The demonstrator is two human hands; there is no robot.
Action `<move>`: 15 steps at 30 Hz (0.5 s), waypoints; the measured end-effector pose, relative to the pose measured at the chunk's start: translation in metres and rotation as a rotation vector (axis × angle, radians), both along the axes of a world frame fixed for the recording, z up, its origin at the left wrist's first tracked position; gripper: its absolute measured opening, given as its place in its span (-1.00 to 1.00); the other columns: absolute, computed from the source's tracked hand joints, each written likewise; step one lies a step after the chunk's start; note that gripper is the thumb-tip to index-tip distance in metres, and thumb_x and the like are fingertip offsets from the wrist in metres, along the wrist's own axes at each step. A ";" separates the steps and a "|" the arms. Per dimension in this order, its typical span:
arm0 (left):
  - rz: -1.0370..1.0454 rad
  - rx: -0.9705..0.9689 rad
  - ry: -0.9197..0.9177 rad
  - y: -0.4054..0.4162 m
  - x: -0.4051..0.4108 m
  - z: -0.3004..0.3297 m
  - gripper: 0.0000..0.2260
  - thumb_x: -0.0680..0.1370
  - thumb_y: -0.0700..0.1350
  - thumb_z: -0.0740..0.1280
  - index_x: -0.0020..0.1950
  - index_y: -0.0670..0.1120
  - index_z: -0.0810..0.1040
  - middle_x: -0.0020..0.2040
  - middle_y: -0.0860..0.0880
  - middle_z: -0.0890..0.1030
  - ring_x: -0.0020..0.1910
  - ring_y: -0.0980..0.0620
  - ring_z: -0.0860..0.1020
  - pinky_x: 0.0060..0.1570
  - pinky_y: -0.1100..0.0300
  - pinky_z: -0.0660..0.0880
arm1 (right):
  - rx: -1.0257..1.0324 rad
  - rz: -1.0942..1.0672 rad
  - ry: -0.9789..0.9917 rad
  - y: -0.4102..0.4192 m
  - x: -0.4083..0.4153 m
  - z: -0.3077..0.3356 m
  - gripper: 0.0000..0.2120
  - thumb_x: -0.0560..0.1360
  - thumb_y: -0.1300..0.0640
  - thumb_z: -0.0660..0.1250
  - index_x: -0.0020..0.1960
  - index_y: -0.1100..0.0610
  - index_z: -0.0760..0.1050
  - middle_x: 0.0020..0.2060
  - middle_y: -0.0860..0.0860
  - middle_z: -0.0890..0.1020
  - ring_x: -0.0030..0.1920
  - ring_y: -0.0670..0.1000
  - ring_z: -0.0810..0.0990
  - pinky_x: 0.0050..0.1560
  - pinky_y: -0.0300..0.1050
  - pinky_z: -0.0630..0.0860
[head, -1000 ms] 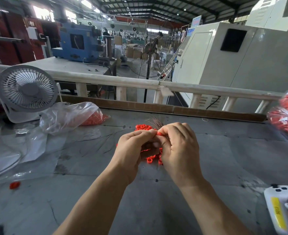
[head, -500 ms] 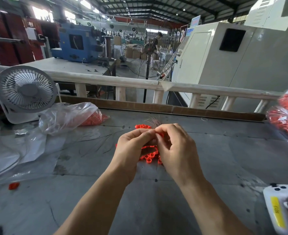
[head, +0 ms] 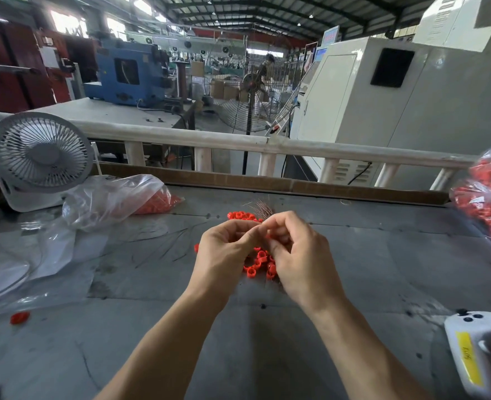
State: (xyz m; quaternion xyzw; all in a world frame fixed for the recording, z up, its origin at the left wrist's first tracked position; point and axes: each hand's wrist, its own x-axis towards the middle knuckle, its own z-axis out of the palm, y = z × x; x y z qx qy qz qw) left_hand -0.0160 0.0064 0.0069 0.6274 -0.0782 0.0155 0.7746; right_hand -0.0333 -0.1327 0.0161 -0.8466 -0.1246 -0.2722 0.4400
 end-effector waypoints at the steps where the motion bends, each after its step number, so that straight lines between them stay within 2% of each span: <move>1: 0.011 -0.004 -0.002 0.000 0.001 0.000 -0.88 0.53 -0.06 0.50 -0.05 -0.10 0.74 -0.23 -0.11 0.70 -0.30 0.02 0.57 -0.17 0.05 0.57 | 0.019 0.011 0.020 -0.001 0.000 -0.001 -0.77 0.53 0.27 0.49 0.02 -0.03 0.57 -0.20 -0.20 0.69 -0.11 -0.23 0.68 -0.12 -0.35 0.58; 6: 0.034 -0.026 -0.029 0.001 0.002 0.000 -0.94 0.52 -0.16 0.51 -0.14 -0.11 0.72 -0.30 -0.08 0.68 -0.35 0.06 0.58 -0.28 0.17 0.57 | 0.125 0.054 0.122 -0.007 0.001 -0.004 -0.82 0.51 0.20 0.53 0.02 -0.02 0.61 -0.18 -0.18 0.72 -0.14 -0.16 0.71 -0.14 -0.30 0.60; 9: 0.078 -0.048 -0.038 0.002 0.002 -0.001 -0.91 0.52 -0.21 0.50 -0.19 -0.10 0.71 -0.30 -0.10 0.68 -0.35 0.05 0.60 -0.32 0.23 0.57 | 0.346 0.169 0.244 -0.006 0.001 -0.006 -0.88 0.51 0.20 0.53 -0.04 0.00 0.67 -0.20 -0.04 0.75 -0.19 -0.08 0.73 -0.16 -0.19 0.60; 12: 0.133 -0.044 -0.033 0.001 0.004 -0.001 -0.88 0.50 -0.20 0.53 -0.23 -0.06 0.71 -0.32 -0.07 0.67 -0.36 0.09 0.58 -0.34 0.27 0.56 | 0.497 0.263 0.334 -0.006 0.002 -0.006 -0.93 0.50 0.16 0.53 -0.04 0.01 0.70 -0.19 0.07 0.76 -0.17 0.02 0.75 -0.08 -0.01 0.64; 13: 0.142 -0.045 -0.029 0.001 0.004 -0.002 -0.89 0.49 -0.18 0.53 -0.24 -0.05 0.72 -0.31 -0.07 0.68 -0.35 0.09 0.59 -0.33 0.27 0.56 | 0.502 0.273 0.347 -0.007 0.002 -0.006 -0.92 0.50 0.14 0.53 -0.03 0.00 0.71 -0.18 0.07 0.76 -0.15 0.03 0.75 -0.05 0.00 0.65; 15: 0.138 -0.069 -0.023 0.000 0.003 -0.001 -0.93 0.46 -0.14 0.55 -0.22 -0.06 0.72 -0.30 -0.07 0.68 -0.35 0.10 0.59 -0.32 0.27 0.56 | 0.475 0.261 0.345 -0.008 0.003 -0.007 -0.90 0.51 0.14 0.53 -0.02 -0.04 0.71 -0.17 0.04 0.77 -0.13 -0.02 0.74 -0.06 -0.10 0.63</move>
